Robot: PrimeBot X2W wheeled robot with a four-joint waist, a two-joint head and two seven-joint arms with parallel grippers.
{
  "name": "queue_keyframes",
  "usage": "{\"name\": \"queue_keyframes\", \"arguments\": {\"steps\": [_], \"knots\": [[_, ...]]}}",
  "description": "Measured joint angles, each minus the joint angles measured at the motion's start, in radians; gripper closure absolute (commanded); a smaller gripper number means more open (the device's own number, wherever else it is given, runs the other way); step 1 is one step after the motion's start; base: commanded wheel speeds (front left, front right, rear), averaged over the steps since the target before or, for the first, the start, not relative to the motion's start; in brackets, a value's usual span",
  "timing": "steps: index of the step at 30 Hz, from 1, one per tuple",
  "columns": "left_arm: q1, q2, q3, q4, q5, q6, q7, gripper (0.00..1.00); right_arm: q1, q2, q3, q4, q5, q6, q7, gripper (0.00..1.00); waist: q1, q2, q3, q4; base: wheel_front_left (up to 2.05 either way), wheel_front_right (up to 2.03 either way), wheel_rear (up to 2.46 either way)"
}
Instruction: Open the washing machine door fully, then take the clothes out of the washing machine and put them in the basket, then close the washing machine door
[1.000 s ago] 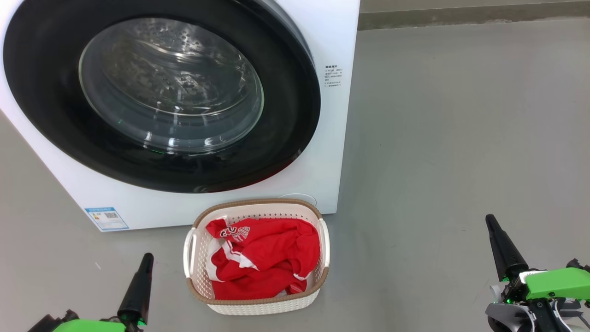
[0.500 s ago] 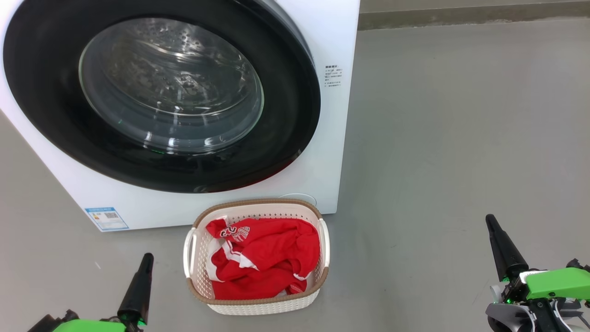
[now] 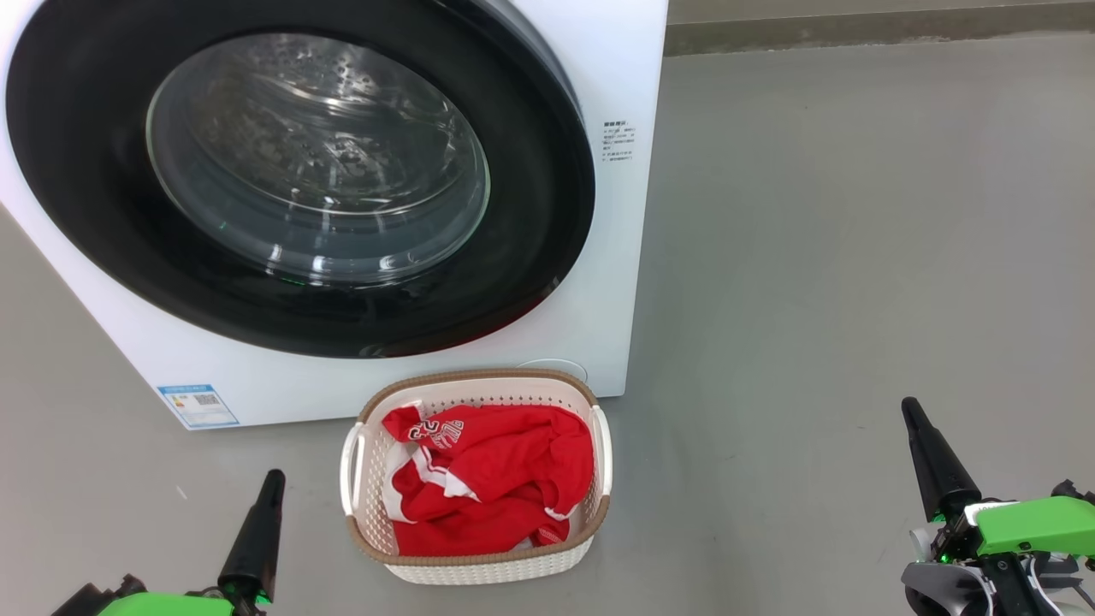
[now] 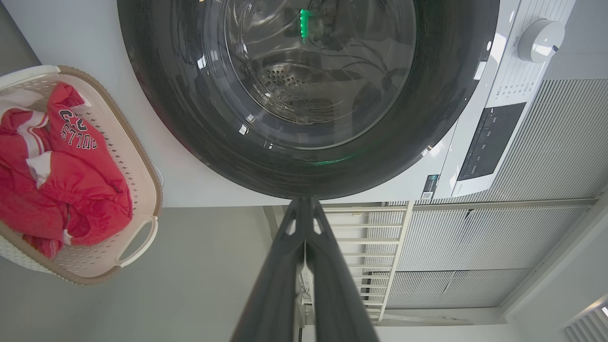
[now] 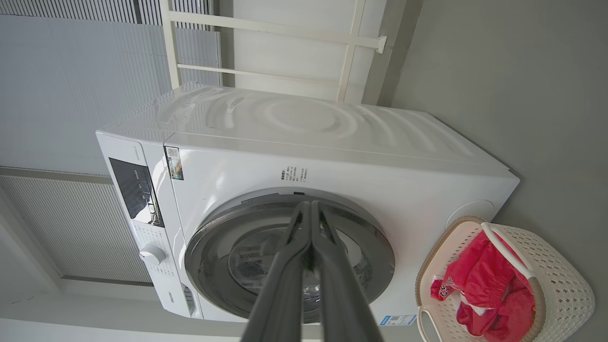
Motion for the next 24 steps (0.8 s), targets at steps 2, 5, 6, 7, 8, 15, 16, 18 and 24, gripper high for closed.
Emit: {"name": "queue_keyframes", "arguments": {"steps": [2,5,6,7,8,15,16,18,24], "knots": [[0.0,0.0,0.0,0.0,0.0,0.0,0.0,1.0,0.0,0.0,0.0,0.0,-0.003,0.0,0.0,1.0,0.0,0.0,0.0,0.0,0.0,0.0,0.0],[0.0,0.0,0.0,0.0,0.0,0.0,0.0,1.0,0.0,0.0,-0.001,0.0,-0.004,0.0,0.0,1.0,0.0,0.0,0.0,0.0,0.0,0.0,0.0],[0.0,0.0,0.0,0.0,0.0,0.0,0.0,1.0,0.0,0.001,-0.001,0.0,-0.004,0.0,0.0,1.0,0.0,0.0,0.0,0.0,0.0,0.0,0.0],[0.0,0.0,0.0,0.0,0.0,0.0,0.0,1.0,0.0,0.001,-0.001,0.0,-0.004,0.0,0.0,1.0,0.0,0.0,0.0,0.0,0.0,0.0,0.0],[0.0,0.0,0.0,0.0,0.0,0.0,0.0,1.0,0.0,0.001,-0.001,0.0,-0.004,0.0,0.0,1.0,0.0,0.0,0.0,0.0,0.0,0.0,0.0],[0.0,0.0,0.0,0.0,0.0,0.0,0.0,1.0,-0.001,0.002,-0.002,0.0,-0.004,0.0,0.003,1.0,0.0,0.0,0.0,0.0,0.0,0.0,0.0],[0.0,0.0,0.0,0.0,0.0,0.0,0.0,1.0,-0.001,0.002,-0.002,0.0,-0.004,0.0,0.003,1.0,0.0,0.0,0.0,0.0,0.0,0.0,0.0],[0.0,0.0,0.0,0.0,0.0,0.0,0.0,1.0,-0.001,0.002,-0.002,0.0,-0.004,0.0,0.003,1.0,0.0,0.0,0.0,0.0,0.0,0.0,0.0],[0.0,0.0,0.0,0.0,0.0,0.0,0.0,1.0,-0.001,0.002,-0.003,0.0,-0.006,0.0,0.003,1.0,0.0,0.0,0.0,0.0,0.0,0.0,0.0]]}}
